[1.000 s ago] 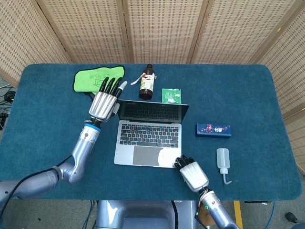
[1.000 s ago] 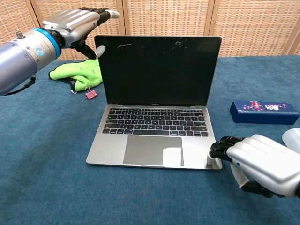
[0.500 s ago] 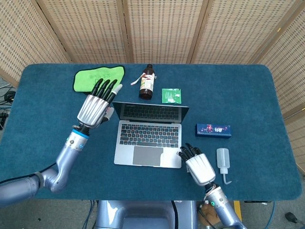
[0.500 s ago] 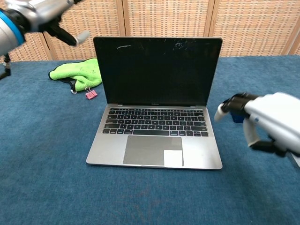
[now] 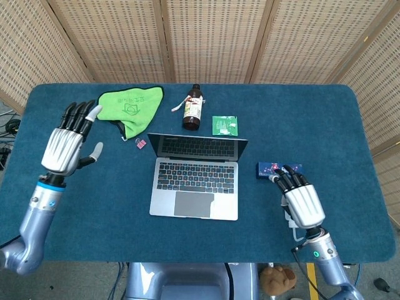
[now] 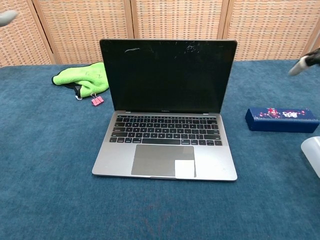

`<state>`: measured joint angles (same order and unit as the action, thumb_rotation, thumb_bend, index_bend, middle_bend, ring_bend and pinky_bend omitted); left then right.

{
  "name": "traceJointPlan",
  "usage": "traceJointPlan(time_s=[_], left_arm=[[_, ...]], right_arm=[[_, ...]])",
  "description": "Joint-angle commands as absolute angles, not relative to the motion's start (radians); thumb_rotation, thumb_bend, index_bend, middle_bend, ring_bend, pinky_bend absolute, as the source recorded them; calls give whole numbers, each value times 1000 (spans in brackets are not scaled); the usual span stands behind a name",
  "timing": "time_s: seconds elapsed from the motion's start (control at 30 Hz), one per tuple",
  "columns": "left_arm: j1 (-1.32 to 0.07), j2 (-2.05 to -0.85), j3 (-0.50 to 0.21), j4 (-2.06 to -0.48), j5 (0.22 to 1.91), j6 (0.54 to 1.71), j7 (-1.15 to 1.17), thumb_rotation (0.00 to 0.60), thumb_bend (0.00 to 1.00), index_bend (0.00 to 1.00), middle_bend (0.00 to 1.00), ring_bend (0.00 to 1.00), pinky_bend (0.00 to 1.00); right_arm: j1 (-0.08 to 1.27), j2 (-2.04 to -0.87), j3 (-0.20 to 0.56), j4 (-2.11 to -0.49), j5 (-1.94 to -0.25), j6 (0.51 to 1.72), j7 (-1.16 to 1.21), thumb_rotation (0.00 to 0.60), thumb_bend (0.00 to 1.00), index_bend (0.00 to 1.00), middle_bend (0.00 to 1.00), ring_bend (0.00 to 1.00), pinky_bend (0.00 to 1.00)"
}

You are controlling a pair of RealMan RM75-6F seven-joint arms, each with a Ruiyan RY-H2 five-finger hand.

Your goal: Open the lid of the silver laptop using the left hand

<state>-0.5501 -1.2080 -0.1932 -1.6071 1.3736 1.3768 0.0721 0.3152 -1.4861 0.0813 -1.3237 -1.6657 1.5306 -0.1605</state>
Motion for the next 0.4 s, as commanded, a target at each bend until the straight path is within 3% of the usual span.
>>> traceJointPlan(time_s=[0.03, 0.1, 0.17, 0.23, 0.3, 0.4], left_arm=[[-428, -1162, -118, -1582, 1419, 1464, -45, 600, 324, 0, 0, 0, 0], [-390, -1156, -95, -1588, 1409, 1481, -45, 600, 151, 0, 0, 0, 0], [-327, -1152, -58, -1613, 1399, 1519, -30, 600, 18, 0, 0, 0, 0], [-285, -1156, -33, -1632, 1396, 1540, -31, 600, 0, 0, 0, 0, 0], [-248, -1171, -11, -1634, 1398, 1564, -12, 600, 0, 0, 0, 0, 0], [-199, -1203, 20, -1641, 1415, 1605, 38, 600, 0, 0, 0, 0, 0]], right_arm=[[269, -1457, 93, -1252, -1670, 1622, -68, 600, 917, 261, 219, 113, 320], [245, -1444, 90, -1271, -1657, 1643, -53, 600, 842, 210, 170, 59, 276], [198, -1400, 75, -1375, -1618, 1650, -75, 600, 667, 132, 106, 13, 196], [171, -1356, 58, -1476, -1608, 1652, -107, 600, 322, 56, 31, 0, 110], [150, -1314, 36, -1566, -1614, 1653, -122, 600, 149, 24, 3, 0, 63], [121, -1262, 0, -1671, -1648, 1669, -137, 600, 104, 17, 0, 0, 31]])
